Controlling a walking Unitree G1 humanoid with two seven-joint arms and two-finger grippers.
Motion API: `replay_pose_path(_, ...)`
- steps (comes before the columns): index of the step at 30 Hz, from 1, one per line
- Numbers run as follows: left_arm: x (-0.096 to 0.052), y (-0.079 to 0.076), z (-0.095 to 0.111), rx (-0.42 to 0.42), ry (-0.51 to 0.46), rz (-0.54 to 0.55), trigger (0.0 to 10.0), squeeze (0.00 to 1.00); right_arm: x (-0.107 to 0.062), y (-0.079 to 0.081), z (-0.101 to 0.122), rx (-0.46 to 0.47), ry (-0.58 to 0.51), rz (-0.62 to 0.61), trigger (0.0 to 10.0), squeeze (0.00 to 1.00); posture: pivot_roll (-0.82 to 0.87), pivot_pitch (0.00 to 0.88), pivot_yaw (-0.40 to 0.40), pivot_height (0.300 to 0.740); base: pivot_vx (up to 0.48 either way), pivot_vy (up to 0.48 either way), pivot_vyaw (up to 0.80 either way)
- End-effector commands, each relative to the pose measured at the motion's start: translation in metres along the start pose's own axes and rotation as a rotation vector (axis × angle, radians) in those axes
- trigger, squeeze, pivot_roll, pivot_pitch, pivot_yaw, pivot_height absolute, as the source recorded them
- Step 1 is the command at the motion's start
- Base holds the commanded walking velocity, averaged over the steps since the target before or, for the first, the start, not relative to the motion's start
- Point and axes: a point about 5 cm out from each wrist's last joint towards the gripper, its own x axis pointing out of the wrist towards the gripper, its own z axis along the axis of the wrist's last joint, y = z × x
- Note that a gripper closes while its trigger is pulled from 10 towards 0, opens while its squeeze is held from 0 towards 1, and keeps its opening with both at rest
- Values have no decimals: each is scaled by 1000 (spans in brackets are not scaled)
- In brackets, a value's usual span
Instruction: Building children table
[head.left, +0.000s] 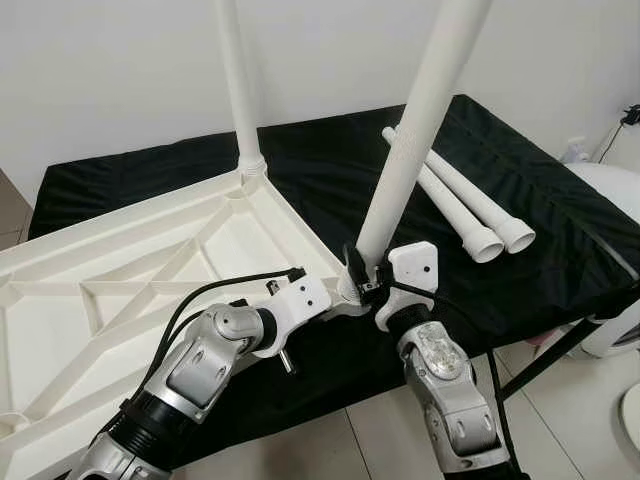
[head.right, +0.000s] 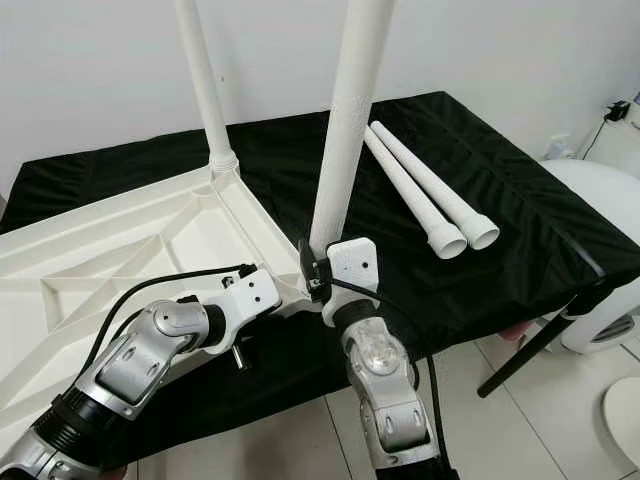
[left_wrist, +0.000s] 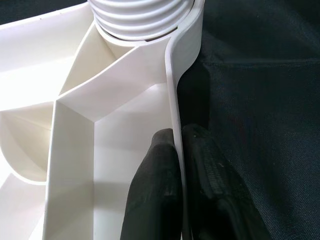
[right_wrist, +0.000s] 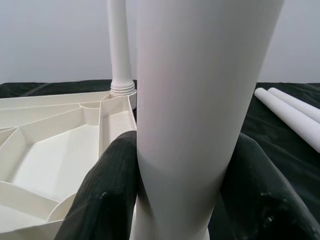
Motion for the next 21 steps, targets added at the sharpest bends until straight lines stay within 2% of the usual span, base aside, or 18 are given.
replay_pose_path(1,-6,6,18,51,-85,67,10000,0,-9,1,-33,10,180,-12,10000,0,-109,108,34,740,0,0,0)
replay_pose_path(3,-6,5,18,52,-86,66,10000,0,-10,-4,-35,6,188,-68,10000,0,-108,104,33,740,0,0,0)
replay_pose_path(9,-6,3,18,53,-86,63,10000,0,-17,-12,-43,-28,191,-90,10000,0,-110,104,30,740,0,0,0)
replay_pose_path(13,-6,3,18,53,-86,63,10000,0,-25,-20,-45,-86,141,-83,10000,0,-109,103,28,740,0,0,0)
replay_pose_path(16,-6,3,18,52,-87,62,10000,0,-28,-24,-50,-99,163,-81,10000,0,-111,103,29,740,0,0,0)
replay_pose_path(21,-6,2,18,52,-87,60,10000,0,-26,-24,-49,-74,187,-49,10000,0,-111,99,28,740,0,0,0)
